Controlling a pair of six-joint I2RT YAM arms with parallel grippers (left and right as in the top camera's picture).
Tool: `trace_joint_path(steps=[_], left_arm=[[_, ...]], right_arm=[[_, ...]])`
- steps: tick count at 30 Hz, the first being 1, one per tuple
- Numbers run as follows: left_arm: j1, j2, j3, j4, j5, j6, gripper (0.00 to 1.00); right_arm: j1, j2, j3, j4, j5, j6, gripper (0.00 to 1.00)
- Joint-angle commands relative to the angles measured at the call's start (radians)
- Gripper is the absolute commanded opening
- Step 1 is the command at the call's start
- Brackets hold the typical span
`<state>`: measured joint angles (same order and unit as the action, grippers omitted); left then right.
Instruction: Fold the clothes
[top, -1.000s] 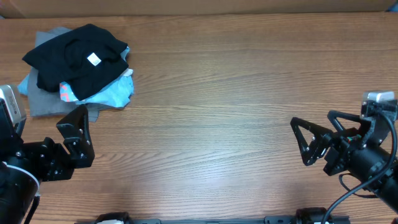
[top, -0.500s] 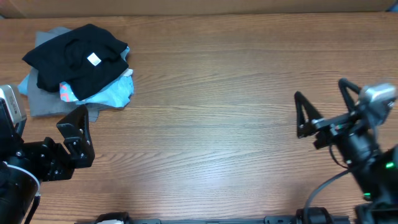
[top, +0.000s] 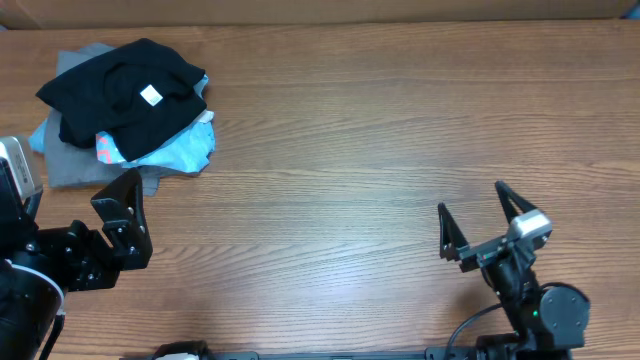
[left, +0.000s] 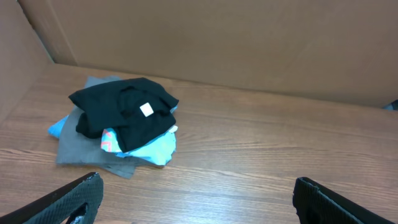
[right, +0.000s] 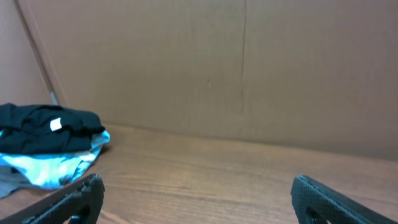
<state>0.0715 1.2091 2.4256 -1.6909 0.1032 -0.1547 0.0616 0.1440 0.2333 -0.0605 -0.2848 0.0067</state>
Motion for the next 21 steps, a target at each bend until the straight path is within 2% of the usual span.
trace_joint_path(steps=[1,5,13,17,21], left_arm=[[-0.006,0.003,-0.002,0.002,-0.002,-0.01,1.0],[-0.006,0.003,-0.002,0.002,-0.002,-0.01,1.0],[-0.006,0.003,-0.002,0.002,-0.002,-0.01,1.0],[-0.006,0.003,-0.002,0.002,-0.002,-0.01,1.0],[-0.006,0.003,-0.002,0.002,-0.002,-0.01,1.0]], right_arm=[[0.006,-0.1,-0.116,0.039,-0.005,-0.003,1.0],[0.006,-0.142,-0.228,0.129,-0.002,-0.005,1.0],[0.006,-0.141,-0.225,0.088,0.007,-0.007,1.0],[0.006,-0.141,-0.225,-0.003,0.008,-0.008,1.0],[0.006,-0.137,-0.225,0.003,0.007,-0.008,1.0]])
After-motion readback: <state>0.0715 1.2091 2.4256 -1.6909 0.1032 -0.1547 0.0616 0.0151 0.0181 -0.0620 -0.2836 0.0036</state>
